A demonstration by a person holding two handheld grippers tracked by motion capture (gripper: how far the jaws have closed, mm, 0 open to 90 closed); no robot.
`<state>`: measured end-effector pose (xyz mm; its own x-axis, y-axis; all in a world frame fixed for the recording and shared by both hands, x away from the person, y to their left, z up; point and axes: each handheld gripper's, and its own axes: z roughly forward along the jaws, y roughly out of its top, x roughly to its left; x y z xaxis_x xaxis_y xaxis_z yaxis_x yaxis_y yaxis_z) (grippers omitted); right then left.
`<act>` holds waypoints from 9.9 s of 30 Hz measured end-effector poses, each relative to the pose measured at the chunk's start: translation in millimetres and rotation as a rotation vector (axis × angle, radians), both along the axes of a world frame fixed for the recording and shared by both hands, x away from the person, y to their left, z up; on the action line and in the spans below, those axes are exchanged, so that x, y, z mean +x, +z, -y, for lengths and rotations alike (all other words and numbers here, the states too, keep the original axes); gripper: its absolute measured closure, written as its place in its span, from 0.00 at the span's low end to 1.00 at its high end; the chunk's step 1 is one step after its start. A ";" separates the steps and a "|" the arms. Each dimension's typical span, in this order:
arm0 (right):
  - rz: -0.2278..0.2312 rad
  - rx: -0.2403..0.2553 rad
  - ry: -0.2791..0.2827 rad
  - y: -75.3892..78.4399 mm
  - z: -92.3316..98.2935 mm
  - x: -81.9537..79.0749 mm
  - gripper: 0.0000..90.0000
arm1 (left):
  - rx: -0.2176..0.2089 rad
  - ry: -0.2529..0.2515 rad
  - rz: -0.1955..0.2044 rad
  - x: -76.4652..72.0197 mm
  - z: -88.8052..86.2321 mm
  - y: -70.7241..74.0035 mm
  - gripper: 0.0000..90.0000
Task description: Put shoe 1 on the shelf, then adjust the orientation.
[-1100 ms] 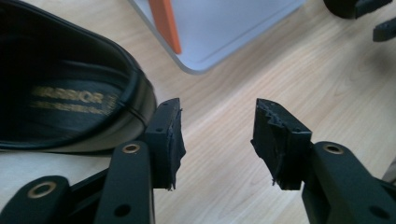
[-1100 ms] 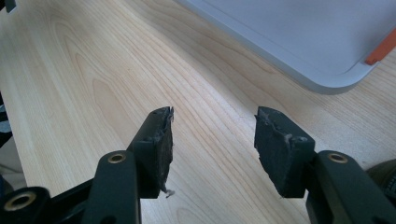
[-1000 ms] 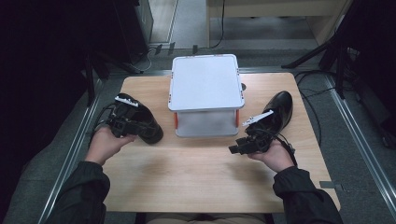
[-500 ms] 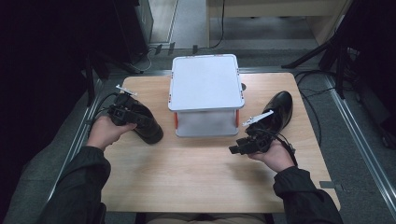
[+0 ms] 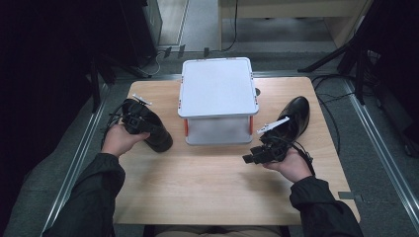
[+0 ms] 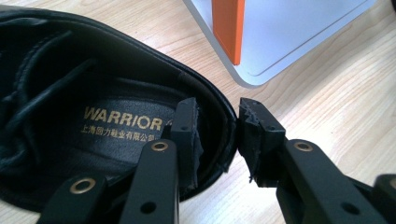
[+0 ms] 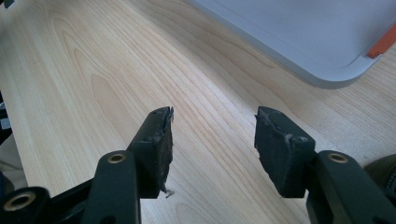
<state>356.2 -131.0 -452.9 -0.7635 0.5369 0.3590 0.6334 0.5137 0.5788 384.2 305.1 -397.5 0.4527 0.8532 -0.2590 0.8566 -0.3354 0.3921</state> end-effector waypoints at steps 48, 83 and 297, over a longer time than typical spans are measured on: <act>0.005 -0.007 -0.005 -0.4 -0.6 -1.1 0.52 | -0.011 -0.004 -0.092 -61.0 -68.8 5.9 0.81; 0.004 -0.001 -0.003 -0.1 1.5 -0.7 0.52 | -0.055 0.296 -0.076 -58.2 -118.2 36.8 0.74; -0.021 -0.006 -0.093 -3.5 32.9 -3.2 0.54 | -0.223 0.254 -0.137 -18.1 17.9 -5.6 0.55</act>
